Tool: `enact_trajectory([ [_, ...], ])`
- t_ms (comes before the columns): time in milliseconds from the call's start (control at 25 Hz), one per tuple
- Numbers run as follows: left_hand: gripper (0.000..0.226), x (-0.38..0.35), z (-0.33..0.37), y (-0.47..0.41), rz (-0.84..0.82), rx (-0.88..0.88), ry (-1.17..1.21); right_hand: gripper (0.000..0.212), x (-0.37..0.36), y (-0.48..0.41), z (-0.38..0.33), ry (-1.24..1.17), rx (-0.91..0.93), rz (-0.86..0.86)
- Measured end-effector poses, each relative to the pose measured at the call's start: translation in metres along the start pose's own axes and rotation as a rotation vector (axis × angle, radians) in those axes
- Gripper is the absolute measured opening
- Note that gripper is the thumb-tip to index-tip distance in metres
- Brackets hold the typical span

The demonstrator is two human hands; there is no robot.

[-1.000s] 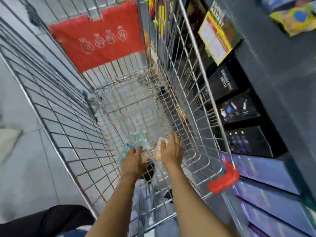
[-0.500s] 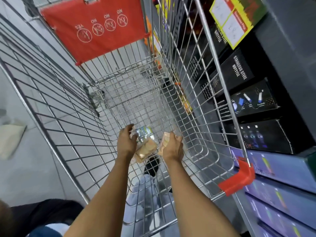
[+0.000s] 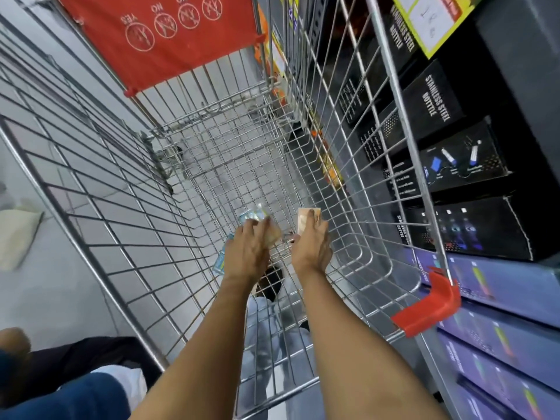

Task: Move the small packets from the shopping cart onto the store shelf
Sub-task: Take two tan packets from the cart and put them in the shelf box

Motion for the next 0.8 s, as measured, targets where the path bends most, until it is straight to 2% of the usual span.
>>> enact_trajectory([
  [120, 0.051, 0.024, -0.015, -0.014, 0.186, 0.162, 0.265, 0.065, 0.002, -0.01, 0.007, -0.067, -0.026, 0.004],
  [240, 0.042, 0.016, -0.012, -0.02, 0.151, 0.172, 0.225, 0.068, -0.002, -0.011, 0.009, -0.05, -0.005, -0.03],
  [400, 0.055, 0.011, -0.019, -0.023, 0.147, 0.202, 0.209, 0.069, 0.001, -0.011, 0.01, -0.044, 0.013, -0.018],
  [680, 0.077, 0.013, -0.024, -0.024, 0.202, 0.283, 0.349, 0.068, 0.006, -0.01, 0.012, -0.083, -0.016, 0.018],
  [800, 0.076, 0.025, -0.021, -0.022, 0.266, 0.239, 0.383, 0.069, 0.012, -0.01, 0.012, -0.138, -0.05, 0.028],
])
Point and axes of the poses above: each hand's wrist, its own y-axis away from the middle knuckle, its own x-axis out of the back of the hand, z = x × y, the point moved 10 cm from there along -y, towards the middle knuckle, and after that the axes turned 5 degrees about y, right-handed, at the moved point
